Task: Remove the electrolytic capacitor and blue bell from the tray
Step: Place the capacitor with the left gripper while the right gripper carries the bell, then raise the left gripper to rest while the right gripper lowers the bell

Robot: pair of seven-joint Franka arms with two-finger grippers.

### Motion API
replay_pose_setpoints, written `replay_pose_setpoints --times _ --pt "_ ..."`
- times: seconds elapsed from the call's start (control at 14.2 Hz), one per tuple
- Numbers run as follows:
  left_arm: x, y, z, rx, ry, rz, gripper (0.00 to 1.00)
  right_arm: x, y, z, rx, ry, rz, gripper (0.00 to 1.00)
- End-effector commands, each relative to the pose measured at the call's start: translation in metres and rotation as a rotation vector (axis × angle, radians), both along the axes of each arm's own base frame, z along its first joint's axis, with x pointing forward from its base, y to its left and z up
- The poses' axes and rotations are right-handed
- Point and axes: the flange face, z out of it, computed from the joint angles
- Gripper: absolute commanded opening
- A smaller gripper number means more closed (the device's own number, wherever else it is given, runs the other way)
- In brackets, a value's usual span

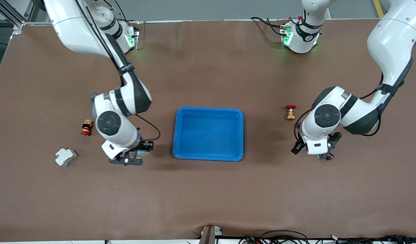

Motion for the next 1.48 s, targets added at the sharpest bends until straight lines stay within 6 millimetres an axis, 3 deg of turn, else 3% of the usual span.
replay_pose_setpoints --times 0.0,0.14,0.28,0.42,0.49,0.63,0.85,0.92,1.41 --pt "0.019 0.006 0.027 0.031 -0.003 -0.117 1.0 -0.007 -0.041 -0.003 0.022 -0.008 0.064 0.0" --pt "0.029 0.013 0.042 0.029 -0.009 -0.198 1.0 -0.008 -0.06 -0.01 0.024 -0.018 0.1 0.0" --pt "0.038 0.007 0.061 0.015 -0.023 -0.259 1.0 -0.01 -0.077 -0.02 0.026 -0.031 0.124 0.0" --pt "0.036 -0.011 0.057 0.04 -0.008 -0.33 1.0 -0.008 -0.104 -0.025 0.025 -0.031 0.151 0.0" --pt "0.037 -0.004 0.055 0.064 0.006 -0.326 1.0 -0.009 -0.113 -0.03 0.025 -0.032 0.162 0.0" --pt "0.031 -0.009 0.063 0.05 0.041 -0.311 1.0 -0.012 -0.131 -0.04 0.026 -0.047 0.193 0.0" --pt "0.028 0.008 0.103 0.008 0.063 -0.329 1.0 -0.015 -0.154 -0.051 0.024 -0.072 0.226 0.0" --pt "0.024 0.016 0.124 -0.013 0.048 -0.316 1.0 -0.014 -0.16 -0.051 0.023 -0.074 0.238 0.0" --pt "-0.042 0.044 0.266 -0.048 0.035 -0.465 1.0 -0.014 -0.193 -0.064 0.13 -0.078 0.251 0.0"
